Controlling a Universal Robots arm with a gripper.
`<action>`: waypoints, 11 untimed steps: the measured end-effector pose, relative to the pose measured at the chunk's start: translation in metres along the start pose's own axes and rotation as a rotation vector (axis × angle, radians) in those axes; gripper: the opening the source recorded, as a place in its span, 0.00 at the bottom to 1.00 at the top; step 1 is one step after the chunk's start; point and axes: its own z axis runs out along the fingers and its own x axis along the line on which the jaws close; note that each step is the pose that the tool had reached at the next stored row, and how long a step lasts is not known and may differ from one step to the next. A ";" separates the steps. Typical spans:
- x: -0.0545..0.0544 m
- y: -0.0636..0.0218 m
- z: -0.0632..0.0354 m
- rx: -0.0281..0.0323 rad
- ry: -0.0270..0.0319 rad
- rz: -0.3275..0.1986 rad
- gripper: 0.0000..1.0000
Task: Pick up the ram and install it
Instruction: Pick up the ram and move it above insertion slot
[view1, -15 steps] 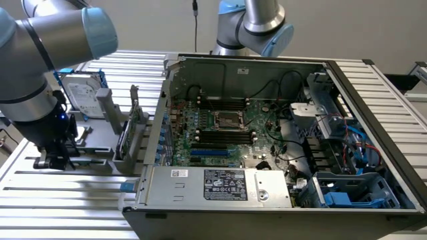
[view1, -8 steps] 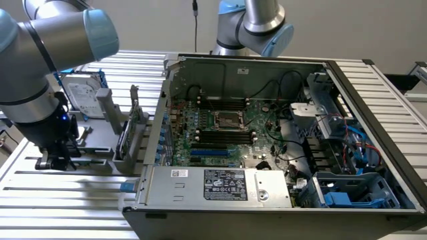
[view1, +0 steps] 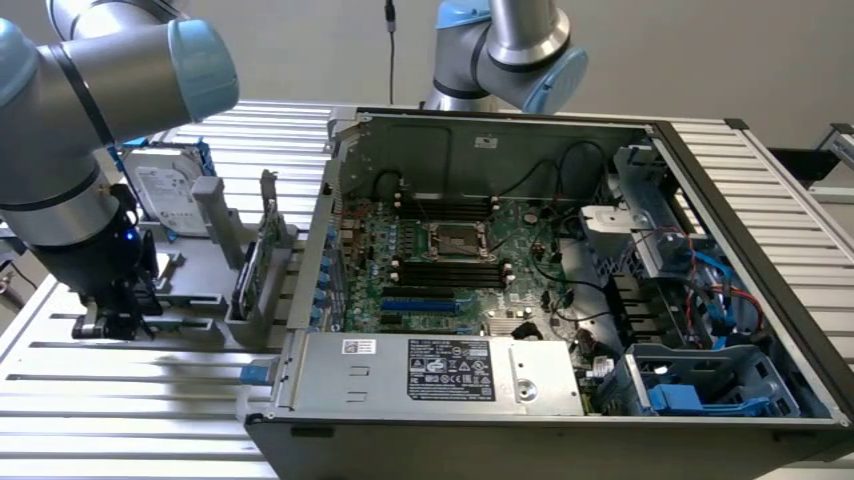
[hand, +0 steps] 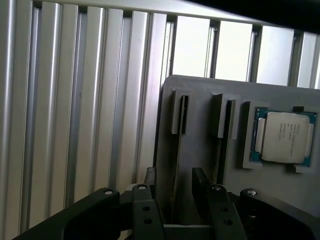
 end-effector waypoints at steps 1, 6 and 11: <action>0.000 0.0000 0.0000 0.0000 -0.0003 0.000 0.40; 0.000 -0.0003 0.0001 0.0002 -0.0022 0.001 0.33; 0.000 -0.0010 0.0001 0.0007 -0.0066 0.001 0.31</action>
